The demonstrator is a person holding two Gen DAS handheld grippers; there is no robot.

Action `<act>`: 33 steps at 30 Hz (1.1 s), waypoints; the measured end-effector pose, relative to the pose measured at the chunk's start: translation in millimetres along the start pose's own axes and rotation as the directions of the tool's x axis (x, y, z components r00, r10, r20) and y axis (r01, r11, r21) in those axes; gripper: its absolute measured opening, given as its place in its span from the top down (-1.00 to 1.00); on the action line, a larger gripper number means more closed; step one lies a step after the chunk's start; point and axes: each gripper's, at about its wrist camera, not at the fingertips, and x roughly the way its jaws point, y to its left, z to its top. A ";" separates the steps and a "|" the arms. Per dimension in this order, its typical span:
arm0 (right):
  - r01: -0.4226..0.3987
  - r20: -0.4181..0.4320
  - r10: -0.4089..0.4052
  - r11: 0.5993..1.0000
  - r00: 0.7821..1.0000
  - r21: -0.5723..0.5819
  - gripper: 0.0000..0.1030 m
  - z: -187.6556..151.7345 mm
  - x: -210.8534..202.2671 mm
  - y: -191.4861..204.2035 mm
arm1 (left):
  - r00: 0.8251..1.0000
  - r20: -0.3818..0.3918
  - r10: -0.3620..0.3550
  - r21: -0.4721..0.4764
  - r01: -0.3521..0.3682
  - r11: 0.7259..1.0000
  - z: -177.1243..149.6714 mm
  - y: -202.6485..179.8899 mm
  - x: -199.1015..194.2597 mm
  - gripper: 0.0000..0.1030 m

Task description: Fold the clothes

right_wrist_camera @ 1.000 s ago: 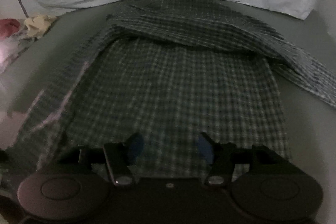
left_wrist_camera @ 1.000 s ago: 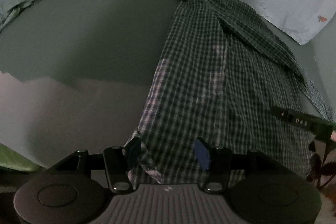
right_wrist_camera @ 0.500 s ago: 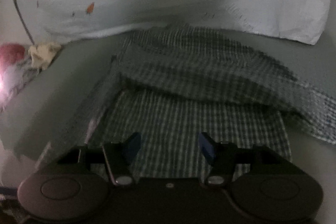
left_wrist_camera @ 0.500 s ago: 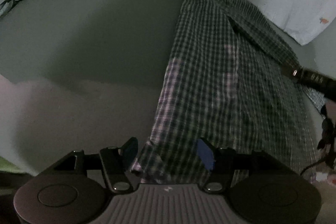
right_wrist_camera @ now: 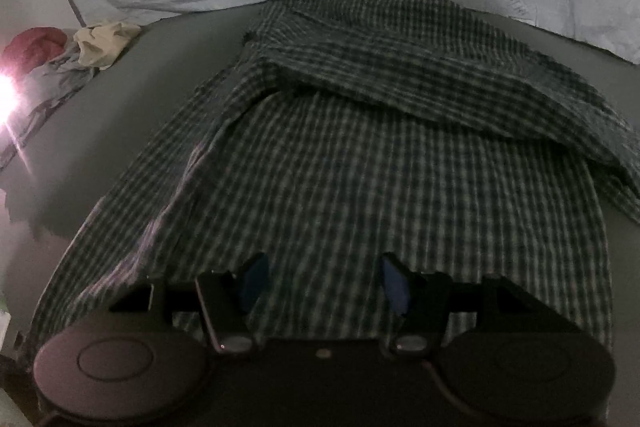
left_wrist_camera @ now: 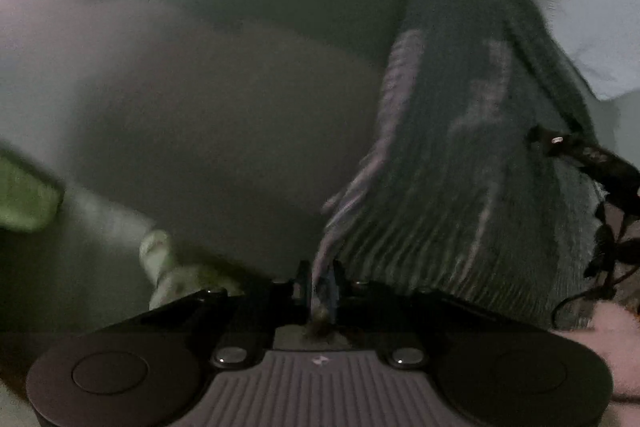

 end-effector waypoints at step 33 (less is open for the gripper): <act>-0.110 -0.024 0.108 0.953 0.994 -0.283 0.99 279.6 235.6 6.9 | 0.947 0.237 -0.219 0.199 0.173 0.964 328.8 -94.6 71.8 0.09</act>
